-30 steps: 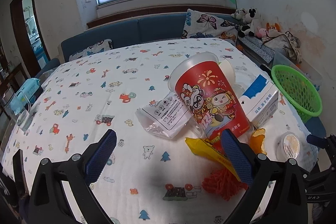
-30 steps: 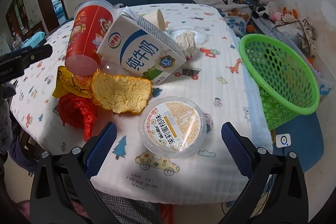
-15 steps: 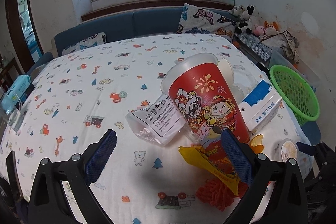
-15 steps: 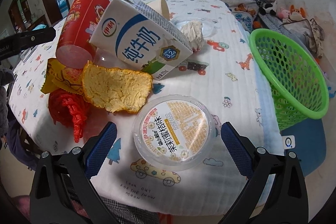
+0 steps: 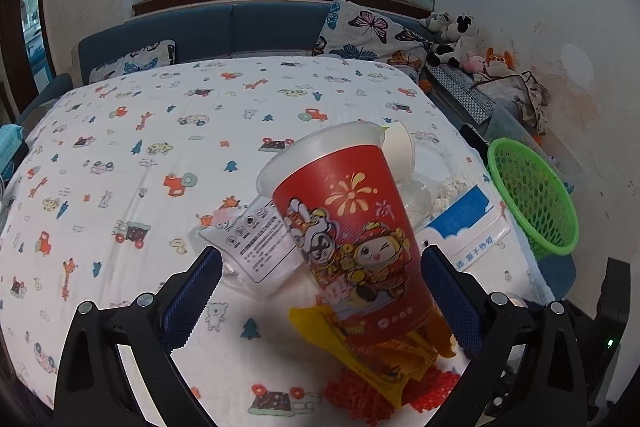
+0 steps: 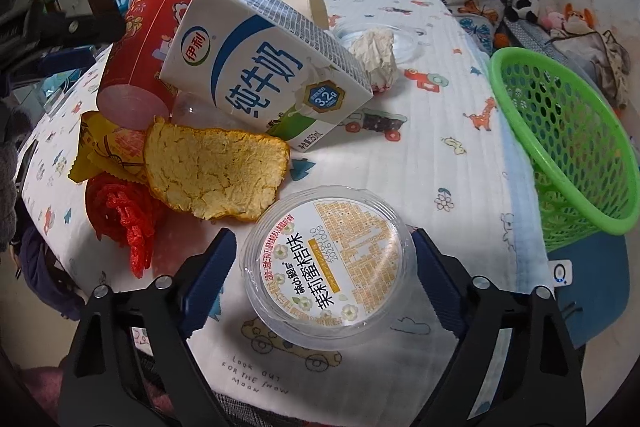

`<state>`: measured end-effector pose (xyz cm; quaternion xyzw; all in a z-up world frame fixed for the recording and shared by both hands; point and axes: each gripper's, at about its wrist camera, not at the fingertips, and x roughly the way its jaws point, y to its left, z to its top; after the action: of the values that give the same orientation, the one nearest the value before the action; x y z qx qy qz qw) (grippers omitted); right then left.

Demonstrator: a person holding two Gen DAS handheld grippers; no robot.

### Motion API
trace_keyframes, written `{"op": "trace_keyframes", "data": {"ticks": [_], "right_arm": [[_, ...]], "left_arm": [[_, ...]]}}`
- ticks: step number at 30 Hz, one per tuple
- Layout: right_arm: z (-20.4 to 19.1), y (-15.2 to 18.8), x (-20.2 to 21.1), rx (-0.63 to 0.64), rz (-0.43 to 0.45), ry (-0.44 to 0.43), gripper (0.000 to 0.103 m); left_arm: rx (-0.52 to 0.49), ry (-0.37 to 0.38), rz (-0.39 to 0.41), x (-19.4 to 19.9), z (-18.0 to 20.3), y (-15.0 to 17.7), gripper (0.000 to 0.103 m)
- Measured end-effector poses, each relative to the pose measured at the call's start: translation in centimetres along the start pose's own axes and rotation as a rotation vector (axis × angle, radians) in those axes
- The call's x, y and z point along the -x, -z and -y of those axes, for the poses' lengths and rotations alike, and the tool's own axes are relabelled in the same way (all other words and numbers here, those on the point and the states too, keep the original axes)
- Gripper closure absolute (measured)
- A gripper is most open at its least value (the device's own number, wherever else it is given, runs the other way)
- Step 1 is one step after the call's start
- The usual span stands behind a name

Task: Collect trash
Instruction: 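Grasp the lidded dessert cup with the right tool while the left tool grasps the red cup, then drop the dessert cup into the green basket with the right tool while the left holds the red cup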

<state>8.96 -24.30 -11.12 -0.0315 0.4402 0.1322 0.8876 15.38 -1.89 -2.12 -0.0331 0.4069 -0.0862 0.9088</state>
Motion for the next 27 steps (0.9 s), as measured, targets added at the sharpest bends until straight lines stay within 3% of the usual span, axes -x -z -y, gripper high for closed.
{"op": "trace_keyframes", "data": {"ticks": [6, 15, 19, 27], "right_arm": [[-0.1, 0.1, -0.2, 0.008, -0.003, -0.018, 0.031], [0.2, -0.3, 0.1, 0.011, 0.007, -0.042, 0.033], [0.2, -0.7, 0.9, 0.018, 0.027, -0.049, 0.033], [1.1, -1.2, 2.5, -0.009, 0.063, -0.068, 0.033]], "left_arm": [[0.074, 0.052, -0.051, -1.8, 0.0, -0.8, 0.007], [0.1, 0.058, -0.087, -3.6, 0.3, -1.8, 0.008], [0.116, 0.08, -0.108, -4.2, 0.0, -2.2, 0.026], [0.111, 0.097, -0.093, -3.5, 0.1, -2.2, 0.028]]}}
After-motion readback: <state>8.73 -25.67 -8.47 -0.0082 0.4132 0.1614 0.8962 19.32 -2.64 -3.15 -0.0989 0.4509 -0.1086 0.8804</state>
